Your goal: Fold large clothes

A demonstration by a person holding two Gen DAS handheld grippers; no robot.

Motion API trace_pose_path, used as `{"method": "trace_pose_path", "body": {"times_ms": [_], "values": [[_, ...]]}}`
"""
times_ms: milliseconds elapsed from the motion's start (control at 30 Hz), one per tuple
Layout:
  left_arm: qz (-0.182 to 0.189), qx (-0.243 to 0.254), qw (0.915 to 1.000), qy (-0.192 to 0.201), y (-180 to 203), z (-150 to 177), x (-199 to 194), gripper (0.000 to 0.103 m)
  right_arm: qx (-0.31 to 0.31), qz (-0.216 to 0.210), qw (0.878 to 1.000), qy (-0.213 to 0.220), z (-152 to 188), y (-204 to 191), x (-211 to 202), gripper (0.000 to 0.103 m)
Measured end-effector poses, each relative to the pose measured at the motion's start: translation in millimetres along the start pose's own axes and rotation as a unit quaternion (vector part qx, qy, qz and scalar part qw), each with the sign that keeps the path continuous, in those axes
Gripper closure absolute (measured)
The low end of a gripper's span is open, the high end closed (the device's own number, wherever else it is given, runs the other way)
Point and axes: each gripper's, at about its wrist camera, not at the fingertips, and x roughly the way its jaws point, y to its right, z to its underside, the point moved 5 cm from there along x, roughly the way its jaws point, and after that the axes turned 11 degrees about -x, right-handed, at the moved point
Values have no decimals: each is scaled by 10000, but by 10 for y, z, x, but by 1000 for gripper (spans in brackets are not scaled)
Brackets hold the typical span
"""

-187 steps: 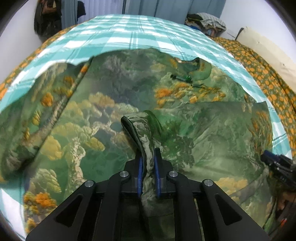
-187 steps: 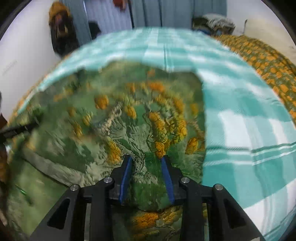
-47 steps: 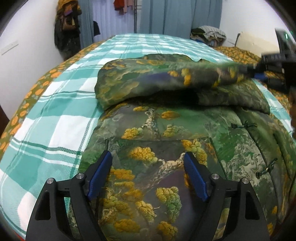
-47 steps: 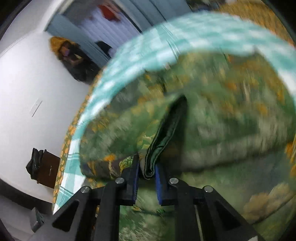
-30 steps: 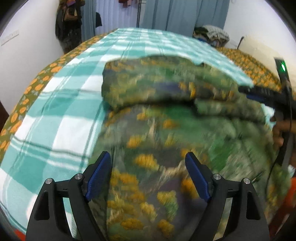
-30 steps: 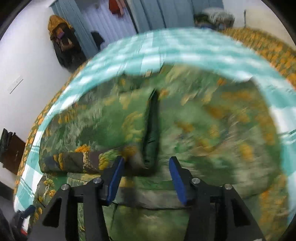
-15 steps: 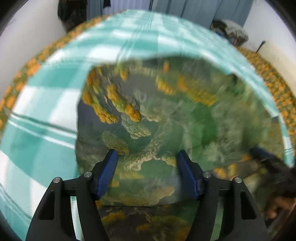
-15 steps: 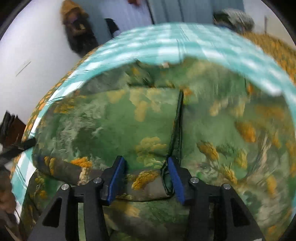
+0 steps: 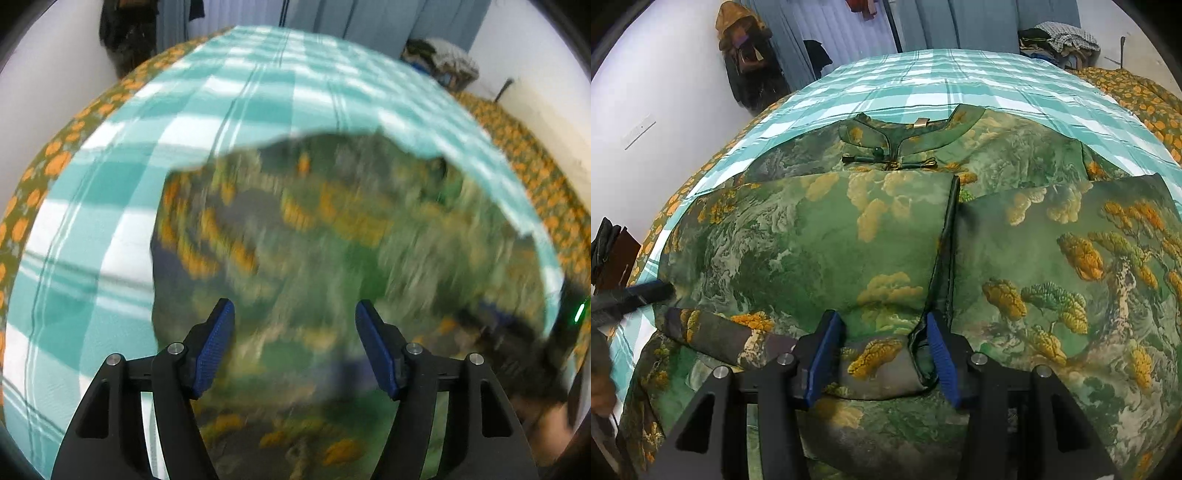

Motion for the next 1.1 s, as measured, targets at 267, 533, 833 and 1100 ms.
{"method": "trace_pose_path", "body": {"times_ms": [267,533,833,1100], "values": [[-259,-516,9978,332,-88,-604,690,33,-23,28,10000,39,8,-40,-12,55],[-219,-257,9993,149,-242,-349,999,31,-55,63,9999,83,57,-71,-24,55],[-256,247,9993,127,-215,195,469,30,-61,79,9999,72,63,-62,-32,55],[-292,277,9992,-47,-259,606,150,29,-191,273,9994,-116,31,-84,-30,55]]}}
